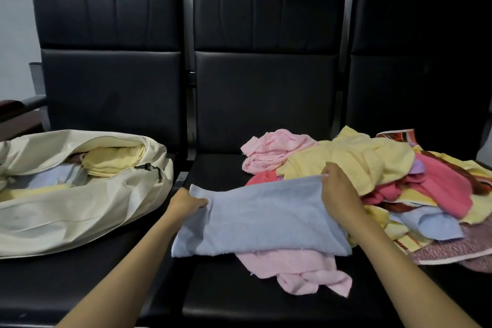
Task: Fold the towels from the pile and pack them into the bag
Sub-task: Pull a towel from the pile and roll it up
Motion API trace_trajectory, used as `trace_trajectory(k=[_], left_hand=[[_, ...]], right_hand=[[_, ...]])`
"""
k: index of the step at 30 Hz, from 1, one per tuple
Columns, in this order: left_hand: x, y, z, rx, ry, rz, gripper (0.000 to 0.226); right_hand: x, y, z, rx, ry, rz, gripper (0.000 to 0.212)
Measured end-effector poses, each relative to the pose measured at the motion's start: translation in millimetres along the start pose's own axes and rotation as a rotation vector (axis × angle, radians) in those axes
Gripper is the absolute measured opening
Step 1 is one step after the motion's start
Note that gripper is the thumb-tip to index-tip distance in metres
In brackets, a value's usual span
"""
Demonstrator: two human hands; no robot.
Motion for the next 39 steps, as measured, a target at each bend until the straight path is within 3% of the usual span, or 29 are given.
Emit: trace_trajectory(k=[9, 14, 19, 26, 30, 32, 34, 37, 39], left_hand=[[0, 7, -1, -0.103, -0.057, -0.062, 0.015], [6, 9, -4, -0.153, -0.14, -0.154, 0.018], [19, 27, -20, 0.046, -0.23, -0.28, 0.03], [15, 27, -11, 0.262, -0.145, -0.261, 0.023], [11, 29, -12, 0.345, -0.112, -0.236, 0.025], [6, 19, -8, 0.245, -0.063, -0.163, 0.031], [1, 7, 1, -0.064, -0.004, -0.126, 0.05], [2, 5, 13, -0.343, 0.081, -0.121, 0.073], [6, 0, 18, -0.388, 0.079, -0.057, 0.069]], right_hand=[[5, -19, -35, -0.142, -0.143, 0.1, 0.008], [-5, -11, -35, 0.008, -0.093, 0.053, 0.016], [-7, -12, -36, 0.089, -0.081, 0.043, 0.011], [-4, 9, -30, -0.054, -0.071, -0.171, 0.005], [-7, 10, -25, -0.034, -0.082, -0.185, 0.01], [-6, 0, -21, 0.078, -0.098, -0.112, 0.028], [-4, -10, -12, 0.198, -0.062, -0.056, 0.039], [0, -27, 30, 0.199, 0.186, -0.003, 0.025], [8, -46, 59, 0.208, 0.366, 0.075, 0.018]])
Point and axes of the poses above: each hand's wrist, its own x-axis away from the middle knuckle, its own y-axis out of the back of the hand, z = x × y, the point moved 10 cm from there along -x, towards the middle knuckle, and after that the axes turned 9 degrees about y, right-handed, at the moved point
